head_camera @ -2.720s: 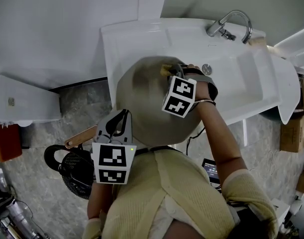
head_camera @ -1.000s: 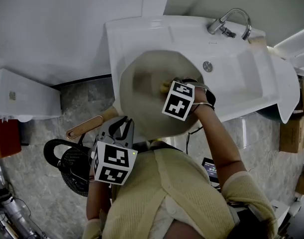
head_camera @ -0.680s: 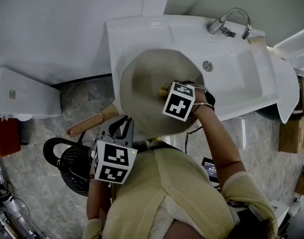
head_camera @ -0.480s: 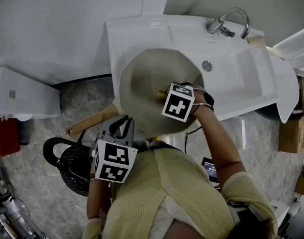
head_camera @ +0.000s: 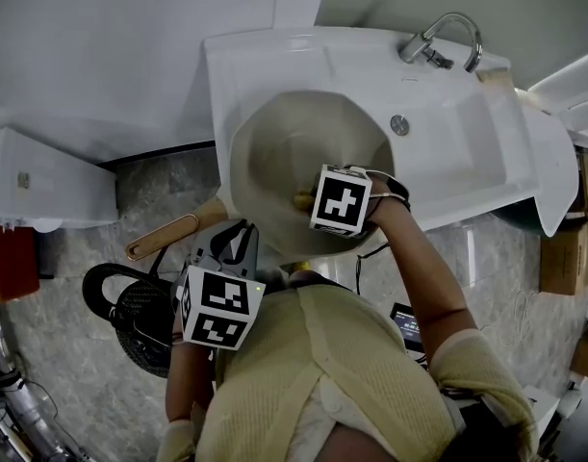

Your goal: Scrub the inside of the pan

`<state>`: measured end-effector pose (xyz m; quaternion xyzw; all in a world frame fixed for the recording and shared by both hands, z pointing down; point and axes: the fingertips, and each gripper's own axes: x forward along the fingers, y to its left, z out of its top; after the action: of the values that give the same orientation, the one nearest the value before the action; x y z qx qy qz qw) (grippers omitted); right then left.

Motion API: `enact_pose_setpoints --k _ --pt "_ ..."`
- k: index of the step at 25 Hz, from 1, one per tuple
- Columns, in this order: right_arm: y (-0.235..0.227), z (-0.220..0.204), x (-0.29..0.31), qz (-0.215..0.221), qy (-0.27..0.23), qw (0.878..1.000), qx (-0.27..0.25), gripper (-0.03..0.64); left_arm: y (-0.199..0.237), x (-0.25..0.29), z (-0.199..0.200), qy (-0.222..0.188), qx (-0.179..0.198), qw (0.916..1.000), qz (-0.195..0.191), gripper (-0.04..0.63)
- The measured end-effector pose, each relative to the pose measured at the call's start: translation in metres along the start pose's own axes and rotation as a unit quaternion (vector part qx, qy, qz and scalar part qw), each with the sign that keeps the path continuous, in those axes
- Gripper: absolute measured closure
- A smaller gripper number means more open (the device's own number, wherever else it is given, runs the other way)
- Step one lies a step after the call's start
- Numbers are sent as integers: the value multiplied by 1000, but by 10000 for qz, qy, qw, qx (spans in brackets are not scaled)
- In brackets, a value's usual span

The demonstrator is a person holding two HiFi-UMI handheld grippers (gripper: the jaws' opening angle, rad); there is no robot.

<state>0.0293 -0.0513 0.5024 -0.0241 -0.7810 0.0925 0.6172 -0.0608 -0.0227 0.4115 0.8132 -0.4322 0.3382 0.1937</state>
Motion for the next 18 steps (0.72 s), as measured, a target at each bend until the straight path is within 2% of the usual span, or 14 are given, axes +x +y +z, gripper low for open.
enact_pose_setpoints --k 4,14,18 --pt "15 0 4 380 82 9992 -87 538 0 0 -1 13 45 10000 43 509" --pt "37 5 7 914 70 9954 -276 538 0 -1 0 40 81 9999 84 509" --pt "39 6 7 995 51 9946 -284 539 0 0 -1 35 97 9999 85 509"
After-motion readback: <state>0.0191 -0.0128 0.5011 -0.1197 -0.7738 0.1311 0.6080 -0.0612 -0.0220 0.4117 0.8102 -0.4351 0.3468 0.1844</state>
